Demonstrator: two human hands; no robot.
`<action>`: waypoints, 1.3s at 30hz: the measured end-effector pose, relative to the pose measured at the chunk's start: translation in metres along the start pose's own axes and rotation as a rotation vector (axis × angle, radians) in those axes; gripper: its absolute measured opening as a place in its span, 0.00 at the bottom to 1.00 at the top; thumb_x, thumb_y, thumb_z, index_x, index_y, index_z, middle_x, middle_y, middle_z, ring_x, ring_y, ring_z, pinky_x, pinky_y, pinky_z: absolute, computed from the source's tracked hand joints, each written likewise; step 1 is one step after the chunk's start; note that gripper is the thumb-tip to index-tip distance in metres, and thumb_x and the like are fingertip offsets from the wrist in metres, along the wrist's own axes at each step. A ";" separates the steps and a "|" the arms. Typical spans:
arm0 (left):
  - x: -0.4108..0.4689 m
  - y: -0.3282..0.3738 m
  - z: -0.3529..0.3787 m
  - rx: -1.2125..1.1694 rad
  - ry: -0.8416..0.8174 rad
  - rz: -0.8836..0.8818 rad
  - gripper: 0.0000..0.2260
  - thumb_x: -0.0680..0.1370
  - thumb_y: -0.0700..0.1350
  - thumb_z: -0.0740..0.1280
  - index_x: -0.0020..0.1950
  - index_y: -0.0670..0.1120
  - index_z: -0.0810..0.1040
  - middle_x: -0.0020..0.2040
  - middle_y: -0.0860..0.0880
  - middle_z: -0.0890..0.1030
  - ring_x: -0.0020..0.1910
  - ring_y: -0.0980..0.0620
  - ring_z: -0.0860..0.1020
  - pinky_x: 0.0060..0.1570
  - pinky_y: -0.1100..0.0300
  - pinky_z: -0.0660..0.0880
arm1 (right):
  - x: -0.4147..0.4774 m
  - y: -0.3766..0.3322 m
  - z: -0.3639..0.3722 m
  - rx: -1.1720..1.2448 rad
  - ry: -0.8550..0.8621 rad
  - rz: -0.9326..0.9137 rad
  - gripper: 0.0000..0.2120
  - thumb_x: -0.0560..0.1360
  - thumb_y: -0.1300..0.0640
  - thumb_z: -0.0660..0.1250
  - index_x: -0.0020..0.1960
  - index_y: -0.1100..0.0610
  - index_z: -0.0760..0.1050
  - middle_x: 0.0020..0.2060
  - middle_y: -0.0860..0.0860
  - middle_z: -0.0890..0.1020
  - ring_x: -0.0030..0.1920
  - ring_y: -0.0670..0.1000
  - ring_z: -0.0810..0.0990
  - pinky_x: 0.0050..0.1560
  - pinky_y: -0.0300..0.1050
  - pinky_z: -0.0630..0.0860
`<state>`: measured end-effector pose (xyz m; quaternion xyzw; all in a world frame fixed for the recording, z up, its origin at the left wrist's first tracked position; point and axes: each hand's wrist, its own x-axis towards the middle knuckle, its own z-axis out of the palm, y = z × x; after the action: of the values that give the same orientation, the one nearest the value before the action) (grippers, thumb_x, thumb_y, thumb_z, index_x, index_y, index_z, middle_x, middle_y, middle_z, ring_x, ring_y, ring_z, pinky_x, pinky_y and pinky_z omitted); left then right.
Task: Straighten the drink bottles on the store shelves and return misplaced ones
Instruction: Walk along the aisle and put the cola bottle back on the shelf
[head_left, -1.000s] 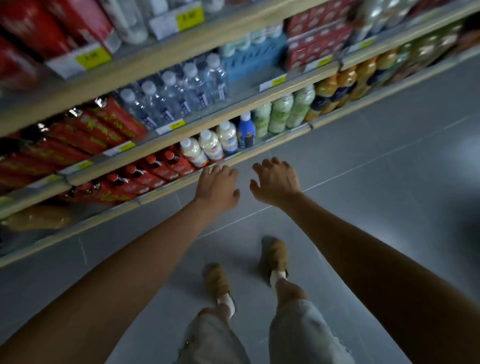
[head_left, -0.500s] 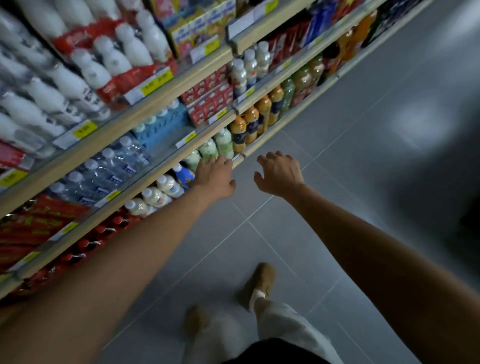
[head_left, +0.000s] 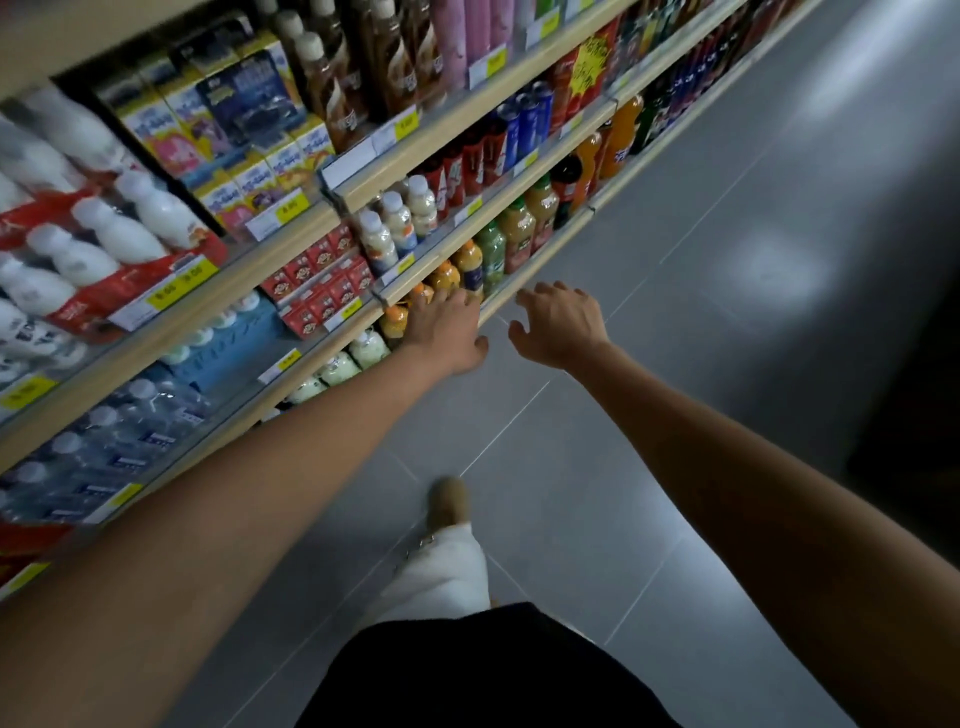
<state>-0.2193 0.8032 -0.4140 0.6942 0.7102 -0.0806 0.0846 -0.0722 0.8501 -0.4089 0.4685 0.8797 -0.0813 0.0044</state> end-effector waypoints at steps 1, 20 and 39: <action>0.012 0.006 -0.001 -0.010 -0.011 0.007 0.22 0.75 0.54 0.62 0.65 0.44 0.69 0.64 0.43 0.71 0.64 0.42 0.69 0.59 0.47 0.65 | 0.005 0.012 -0.001 -0.001 -0.009 0.011 0.19 0.76 0.48 0.60 0.62 0.57 0.73 0.54 0.56 0.79 0.56 0.59 0.76 0.53 0.50 0.72; 0.383 0.161 -0.065 0.051 -0.079 0.285 0.21 0.76 0.54 0.62 0.64 0.44 0.68 0.64 0.43 0.72 0.64 0.42 0.69 0.61 0.48 0.64 | 0.189 0.328 -0.042 -0.006 -0.145 0.261 0.20 0.76 0.47 0.59 0.62 0.58 0.72 0.55 0.57 0.78 0.58 0.58 0.75 0.55 0.51 0.72; 0.671 0.307 -0.070 -0.139 -0.185 -0.244 0.22 0.75 0.53 0.62 0.65 0.43 0.69 0.64 0.42 0.72 0.64 0.42 0.69 0.62 0.47 0.64 | 0.414 0.649 -0.051 -0.027 -0.338 -0.131 0.22 0.76 0.46 0.58 0.65 0.57 0.71 0.57 0.56 0.77 0.58 0.58 0.74 0.55 0.50 0.71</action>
<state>0.0725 1.4789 -0.5012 0.5851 0.7822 -0.1045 0.1869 0.2345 1.5543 -0.4833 0.3896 0.8962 -0.1471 0.1530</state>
